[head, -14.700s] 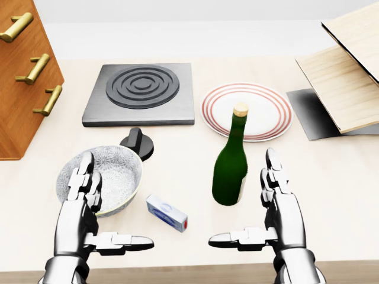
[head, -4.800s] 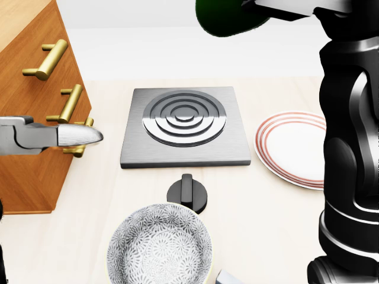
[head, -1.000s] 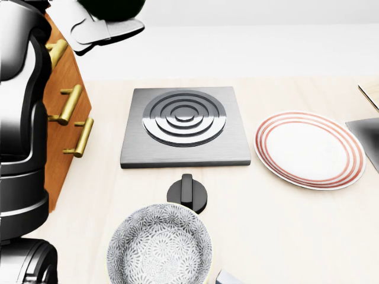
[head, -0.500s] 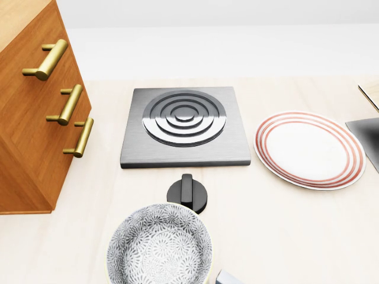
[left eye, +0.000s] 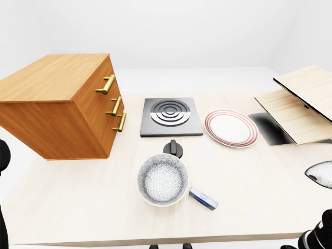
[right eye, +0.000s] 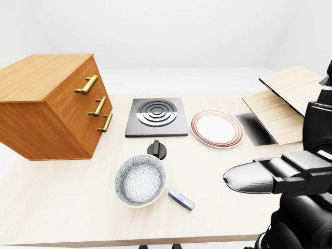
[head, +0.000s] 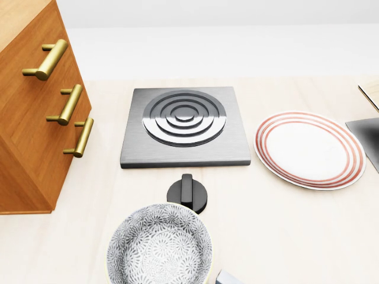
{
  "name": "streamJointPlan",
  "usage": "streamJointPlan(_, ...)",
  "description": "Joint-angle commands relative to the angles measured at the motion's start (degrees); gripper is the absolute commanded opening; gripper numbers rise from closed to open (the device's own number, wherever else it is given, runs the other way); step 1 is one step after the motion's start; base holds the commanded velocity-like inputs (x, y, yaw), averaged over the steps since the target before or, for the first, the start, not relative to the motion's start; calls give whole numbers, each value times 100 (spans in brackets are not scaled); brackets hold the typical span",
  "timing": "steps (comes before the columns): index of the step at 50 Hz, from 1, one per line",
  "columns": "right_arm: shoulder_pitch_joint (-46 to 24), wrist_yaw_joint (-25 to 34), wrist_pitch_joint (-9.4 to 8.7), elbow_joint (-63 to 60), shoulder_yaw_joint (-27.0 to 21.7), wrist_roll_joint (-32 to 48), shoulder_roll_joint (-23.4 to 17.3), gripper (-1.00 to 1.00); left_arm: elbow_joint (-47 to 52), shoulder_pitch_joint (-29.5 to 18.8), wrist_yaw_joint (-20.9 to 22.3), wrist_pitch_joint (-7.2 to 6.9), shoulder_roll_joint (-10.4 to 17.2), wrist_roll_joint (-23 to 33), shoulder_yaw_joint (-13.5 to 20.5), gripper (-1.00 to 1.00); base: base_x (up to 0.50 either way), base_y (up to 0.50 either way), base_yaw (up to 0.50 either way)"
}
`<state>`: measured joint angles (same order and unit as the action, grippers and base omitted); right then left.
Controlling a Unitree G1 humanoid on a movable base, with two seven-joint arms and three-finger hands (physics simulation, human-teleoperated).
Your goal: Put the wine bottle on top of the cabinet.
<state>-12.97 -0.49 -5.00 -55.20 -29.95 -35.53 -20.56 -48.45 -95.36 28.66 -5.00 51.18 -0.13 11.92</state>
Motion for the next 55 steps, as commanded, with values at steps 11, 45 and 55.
streamJointPlan(11, -90, 151, 0, -46, 100, 351, 79, 100, -910, 515, 287, 0, 566, -488, 323, -99, 0, 0, 0)
streamJointPlan(45, -126, 427, 0, -47, 162, 883, 207, 100, -1551, 1394, 620, 0, 315, -433, 277, -99, 0, 0, 0)
streamJointPlan(55, -39, 513, 0, -107, 191, 1038, 269, 100, -1862, 1955, 430, 0, 228, -588, 449, -98, 0, 0, 0)
